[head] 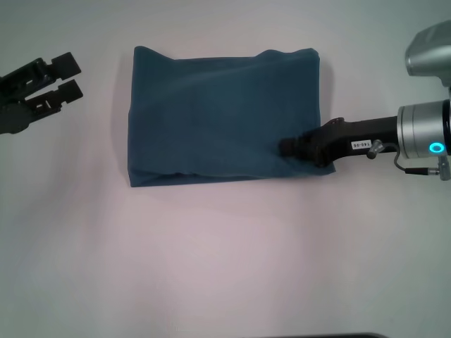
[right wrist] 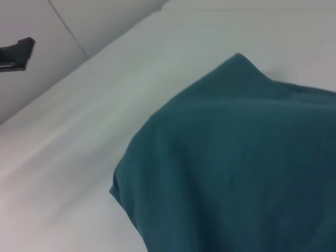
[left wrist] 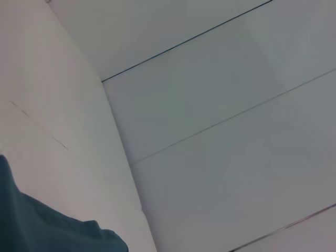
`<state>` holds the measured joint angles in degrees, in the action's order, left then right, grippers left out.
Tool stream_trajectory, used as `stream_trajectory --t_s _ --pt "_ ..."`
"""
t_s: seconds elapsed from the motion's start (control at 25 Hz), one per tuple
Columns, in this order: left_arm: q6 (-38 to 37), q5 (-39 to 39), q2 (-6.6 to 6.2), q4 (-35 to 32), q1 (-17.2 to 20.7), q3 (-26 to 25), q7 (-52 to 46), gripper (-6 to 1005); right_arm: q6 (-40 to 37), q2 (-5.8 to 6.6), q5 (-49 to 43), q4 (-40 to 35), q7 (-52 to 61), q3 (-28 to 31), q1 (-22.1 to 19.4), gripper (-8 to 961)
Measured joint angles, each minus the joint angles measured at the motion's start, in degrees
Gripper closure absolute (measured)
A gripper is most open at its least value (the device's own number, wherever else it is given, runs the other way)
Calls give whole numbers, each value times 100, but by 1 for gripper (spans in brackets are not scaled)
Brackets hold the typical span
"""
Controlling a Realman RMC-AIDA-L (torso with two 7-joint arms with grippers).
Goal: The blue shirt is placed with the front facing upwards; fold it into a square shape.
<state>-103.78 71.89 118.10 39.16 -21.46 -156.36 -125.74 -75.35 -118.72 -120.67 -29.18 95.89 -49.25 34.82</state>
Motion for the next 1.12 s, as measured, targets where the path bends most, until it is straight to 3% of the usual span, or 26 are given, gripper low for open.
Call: stream_trajectory --t_s 0.4,0.72,1.12 --pt "76 0 -15 -12 25 0 38 139 173 -44 -700 -102 485 -9 76 939" --pt "78 0 -10 -14 -45 0 9 139 -520 -3 -309 -761 693 61 -74 935" --pt "26 0 -14 20 -67 0 -51 139 -1255 76 -390 -772 769 270 28 931"
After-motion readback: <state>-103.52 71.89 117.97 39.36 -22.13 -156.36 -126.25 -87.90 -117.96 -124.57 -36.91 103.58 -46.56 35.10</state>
